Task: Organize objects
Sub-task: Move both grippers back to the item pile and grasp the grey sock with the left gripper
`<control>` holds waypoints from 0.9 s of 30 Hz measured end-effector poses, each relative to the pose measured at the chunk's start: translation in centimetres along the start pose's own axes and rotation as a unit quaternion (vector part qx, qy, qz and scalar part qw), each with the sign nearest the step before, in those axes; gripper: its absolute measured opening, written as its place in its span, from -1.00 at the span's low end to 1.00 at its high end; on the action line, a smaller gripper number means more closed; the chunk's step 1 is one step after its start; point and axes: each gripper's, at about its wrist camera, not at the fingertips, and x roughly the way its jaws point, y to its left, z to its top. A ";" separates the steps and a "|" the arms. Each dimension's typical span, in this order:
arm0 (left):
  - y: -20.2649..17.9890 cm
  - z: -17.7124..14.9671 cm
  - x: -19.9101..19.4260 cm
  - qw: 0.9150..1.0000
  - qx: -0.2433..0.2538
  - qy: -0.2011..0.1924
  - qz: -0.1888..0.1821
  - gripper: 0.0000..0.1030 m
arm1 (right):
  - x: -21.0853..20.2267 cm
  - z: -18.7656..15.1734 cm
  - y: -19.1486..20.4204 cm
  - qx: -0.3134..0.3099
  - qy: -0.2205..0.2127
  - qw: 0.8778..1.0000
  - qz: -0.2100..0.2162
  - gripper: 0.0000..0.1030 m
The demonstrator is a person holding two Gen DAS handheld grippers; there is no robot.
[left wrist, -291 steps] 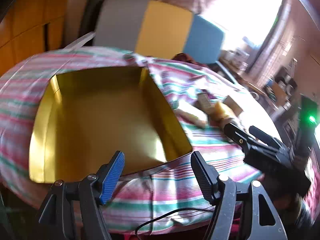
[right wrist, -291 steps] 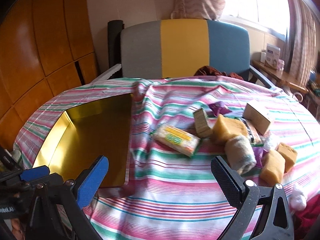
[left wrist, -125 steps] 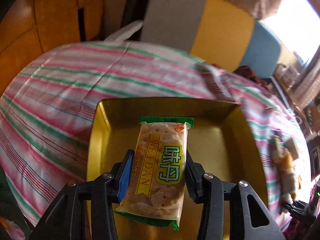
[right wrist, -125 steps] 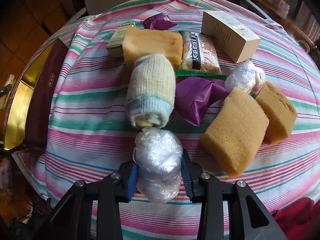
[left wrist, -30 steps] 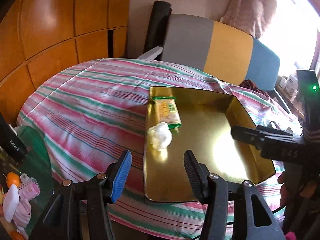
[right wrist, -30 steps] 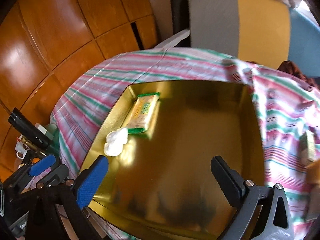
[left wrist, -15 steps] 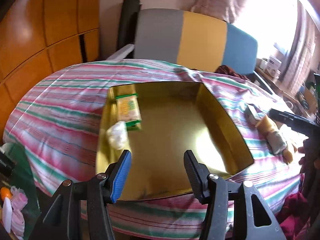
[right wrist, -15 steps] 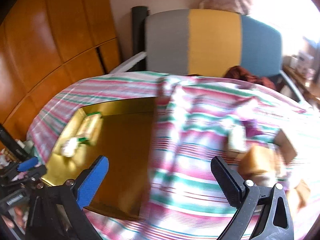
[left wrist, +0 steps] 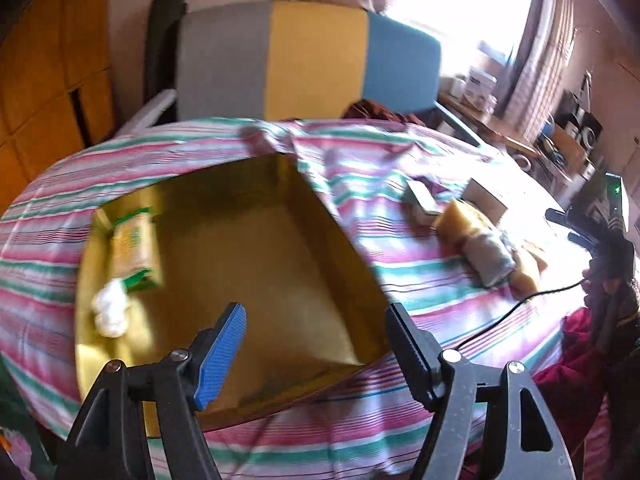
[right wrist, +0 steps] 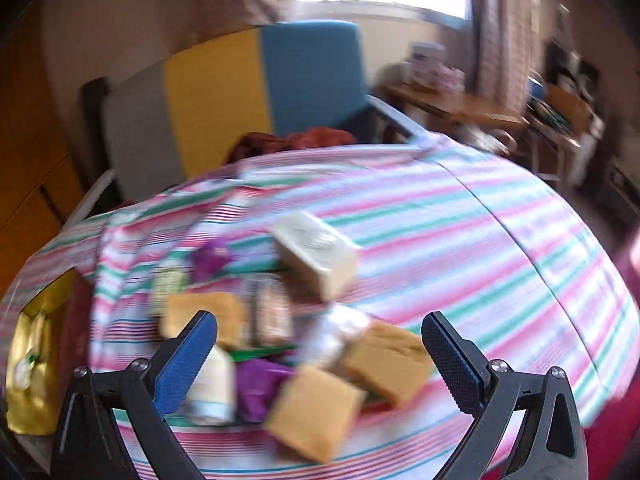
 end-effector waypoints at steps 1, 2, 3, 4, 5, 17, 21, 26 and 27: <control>-0.7 0.4 0.6 1.000 0.002 0.010 -0.005 0.42 | 0.3 -0.1 -1.4 0.039 0.011 0.999 0.013 1.00; -1.2 0.7 1.2 1.000 0.002 0.020 -0.009 0.40 | 0.4 0.1 -2.5 0.071 0.010 0.997 0.036 1.00; -1.9 1.1 1.8 0.999 0.000 0.030 -0.017 0.39 | 0.2 0.2 -3.3 0.092 0.003 0.995 0.050 1.00; -2.6 1.4 2.3 0.999 0.001 0.038 -0.028 0.39 | 0.3 0.2 -3.8 0.102 0.001 0.993 0.051 1.00; -3.3 1.7 2.7 0.998 0.005 0.042 -0.038 0.39 | 0.4 0.1 -4.3 0.114 0.005 0.992 0.055 1.00; -13.9 5.9 9.9 0.983 0.050 0.102 -0.145 0.39 | 0.7 -0.3 -6.3 0.187 0.004 0.976 0.109 1.00; -16.4 6.7 12.1 0.977 0.043 0.119 -0.172 0.39 | 1.0 -0.4 -6.6 0.197 0.010 0.973 0.117 1.00; -18.8 7.1 15.4 0.973 0.031 0.148 -0.175 0.39 | 1.3 -0.4 -6.3 0.193 0.017 0.973 0.122 1.00; -19.0 7.1 15.8 0.972 0.024 0.153 -0.178 0.39 | 1.4 -0.4 -6.3 0.193 0.018 0.973 0.123 1.00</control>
